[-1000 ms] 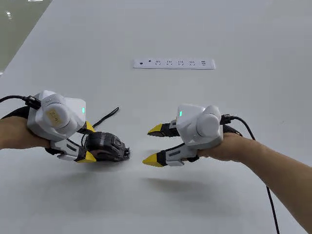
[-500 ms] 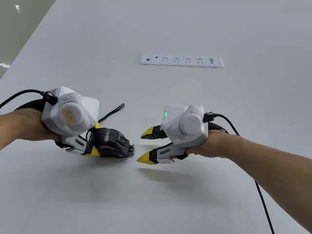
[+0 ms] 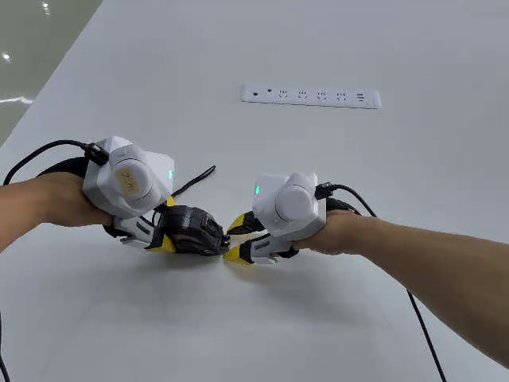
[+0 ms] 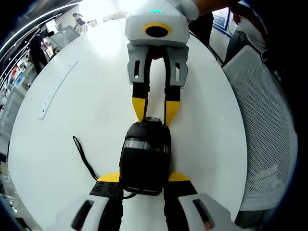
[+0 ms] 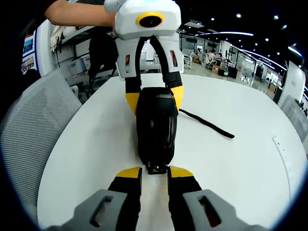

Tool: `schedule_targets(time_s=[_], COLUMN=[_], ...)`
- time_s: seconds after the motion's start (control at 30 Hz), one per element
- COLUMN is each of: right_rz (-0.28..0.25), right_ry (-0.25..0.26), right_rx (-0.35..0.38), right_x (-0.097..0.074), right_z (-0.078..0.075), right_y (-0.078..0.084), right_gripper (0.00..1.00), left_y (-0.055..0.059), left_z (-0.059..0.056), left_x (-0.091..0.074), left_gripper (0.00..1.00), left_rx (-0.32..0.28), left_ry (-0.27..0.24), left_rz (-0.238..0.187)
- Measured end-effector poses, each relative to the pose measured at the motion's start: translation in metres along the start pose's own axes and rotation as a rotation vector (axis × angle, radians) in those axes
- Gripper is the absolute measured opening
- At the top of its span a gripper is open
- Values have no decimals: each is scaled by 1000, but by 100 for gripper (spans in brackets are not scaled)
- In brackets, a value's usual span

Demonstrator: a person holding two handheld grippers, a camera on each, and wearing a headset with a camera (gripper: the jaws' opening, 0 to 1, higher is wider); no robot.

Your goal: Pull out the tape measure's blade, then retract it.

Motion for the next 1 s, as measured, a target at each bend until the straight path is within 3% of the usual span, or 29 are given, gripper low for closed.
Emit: schedule_targets(time_s=[0.3,1.0], right_rz=[1,14], right_ry=[17,26], right_rx=[-28,-63], right_x=[1,-2], right_z=[-4,-3], right_y=[-1,-4], right_gripper=[14,12], left_y=[2,4], left_z=[-2,-1], left_x=[0,-1], left_gripper=[29,29], left_rx=[-27,-32], left_ry=[-17,-3], left_rz=[-29,-20])
Point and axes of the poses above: the centre of the closed fingertips' face, and the gripper's own axes: x roughly forward along the fingers, z roughly to its left, y roughly out of its underside, the point moved 8 cm from there along -x, roughly backward along the fingers, and after that the axes turned 2 degrees about x, right-handed, at the moved point
